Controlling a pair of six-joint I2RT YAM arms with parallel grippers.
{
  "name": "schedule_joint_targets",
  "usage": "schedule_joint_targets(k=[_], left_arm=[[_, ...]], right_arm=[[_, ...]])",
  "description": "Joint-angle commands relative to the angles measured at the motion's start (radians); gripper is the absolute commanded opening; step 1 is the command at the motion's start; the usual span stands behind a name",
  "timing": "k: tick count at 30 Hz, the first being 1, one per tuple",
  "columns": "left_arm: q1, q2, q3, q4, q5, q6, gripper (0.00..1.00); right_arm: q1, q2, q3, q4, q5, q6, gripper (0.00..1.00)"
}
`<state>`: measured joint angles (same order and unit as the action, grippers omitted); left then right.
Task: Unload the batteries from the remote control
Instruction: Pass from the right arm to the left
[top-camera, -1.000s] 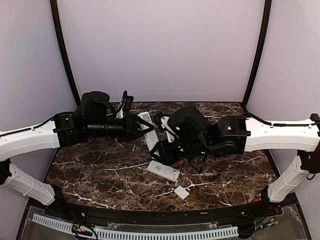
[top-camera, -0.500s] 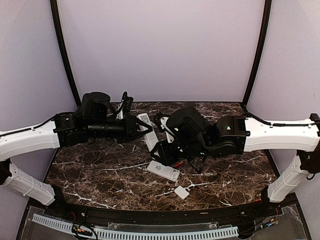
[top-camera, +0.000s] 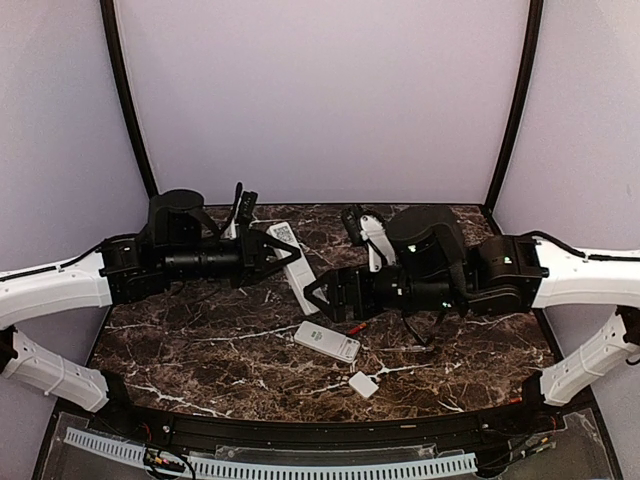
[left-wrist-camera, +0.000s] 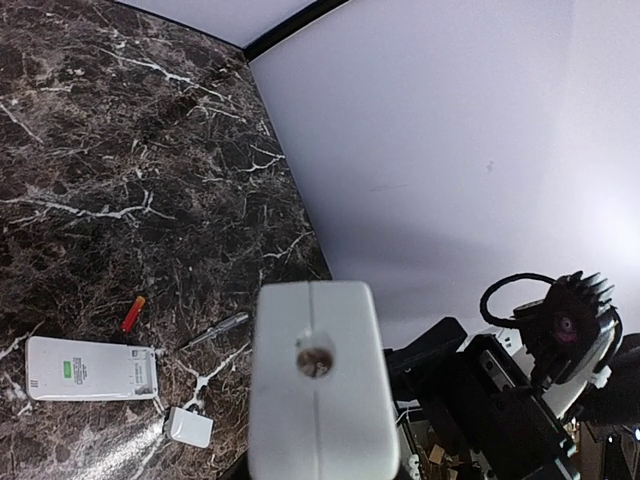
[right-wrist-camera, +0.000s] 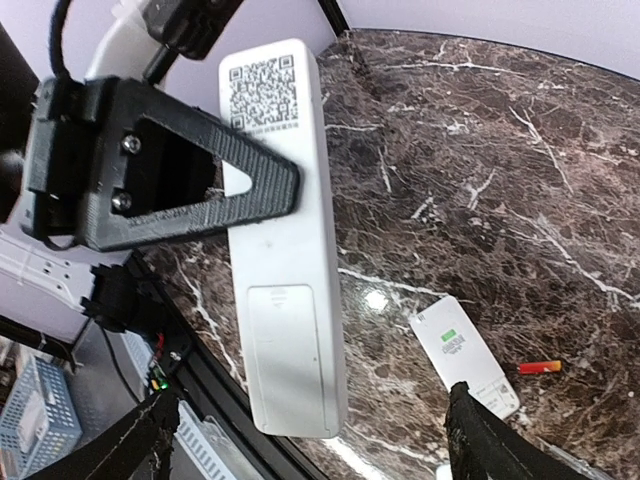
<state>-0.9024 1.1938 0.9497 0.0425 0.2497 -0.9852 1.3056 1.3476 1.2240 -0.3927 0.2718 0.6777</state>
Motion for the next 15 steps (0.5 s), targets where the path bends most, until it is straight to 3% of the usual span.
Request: schedule_joint_targets(k=[1,9,15], left_arm=[[0.026,-0.038,-0.063,0.194,0.111,0.039,0.00],[0.036,-0.060,-0.160,0.496,0.261,0.095,0.00],[0.035,-0.071,-0.254,0.751,0.224,0.033,0.00]], right_arm=[[-0.039,-0.064,-0.103,0.181,-0.084,0.053,0.91],[-0.121,-0.186,-0.316,0.542,-0.268,0.171,0.91],[-0.121,-0.196,-0.365,0.678,-0.308,0.216,0.90]])
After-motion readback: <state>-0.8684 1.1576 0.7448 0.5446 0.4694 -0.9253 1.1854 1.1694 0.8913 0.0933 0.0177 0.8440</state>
